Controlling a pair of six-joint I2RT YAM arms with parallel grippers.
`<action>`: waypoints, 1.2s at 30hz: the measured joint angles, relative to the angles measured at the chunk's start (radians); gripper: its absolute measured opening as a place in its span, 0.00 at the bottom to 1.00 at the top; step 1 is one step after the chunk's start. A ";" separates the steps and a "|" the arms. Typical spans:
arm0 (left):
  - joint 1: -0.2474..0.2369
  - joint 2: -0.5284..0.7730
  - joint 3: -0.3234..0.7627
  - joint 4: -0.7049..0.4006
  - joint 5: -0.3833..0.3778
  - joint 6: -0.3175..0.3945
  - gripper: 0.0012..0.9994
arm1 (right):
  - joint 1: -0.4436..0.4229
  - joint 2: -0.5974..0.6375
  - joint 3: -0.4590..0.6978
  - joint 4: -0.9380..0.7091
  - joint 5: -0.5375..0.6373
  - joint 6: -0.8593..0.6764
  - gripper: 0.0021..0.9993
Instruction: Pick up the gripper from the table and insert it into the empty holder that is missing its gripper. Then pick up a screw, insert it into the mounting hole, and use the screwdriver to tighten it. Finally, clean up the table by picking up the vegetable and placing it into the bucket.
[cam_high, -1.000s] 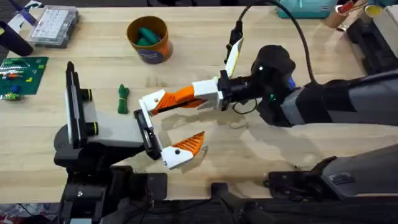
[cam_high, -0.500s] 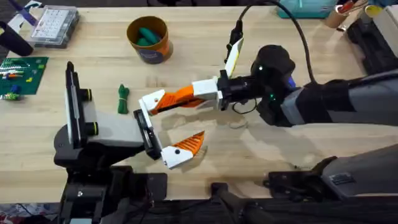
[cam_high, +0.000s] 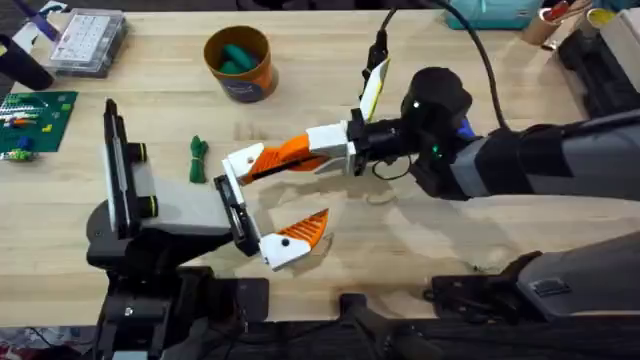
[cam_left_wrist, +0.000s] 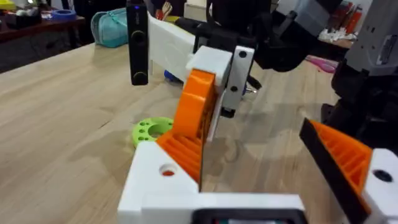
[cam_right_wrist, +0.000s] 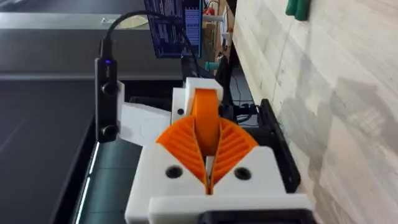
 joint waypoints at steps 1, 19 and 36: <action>0.000 0.000 0.000 0.000 0.000 0.000 0.99 | 0.000 0.000 0.000 0.000 -0.001 0.003 0.01; 0.002 0.000 0.000 0.005 -0.027 0.011 0.99 | 0.000 0.000 0.062 -0.095 -0.026 0.012 0.01; 0.002 0.000 0.000 0.005 -0.011 0.011 0.99 | -0.021 0.000 0.065 -0.108 -0.037 -0.043 0.01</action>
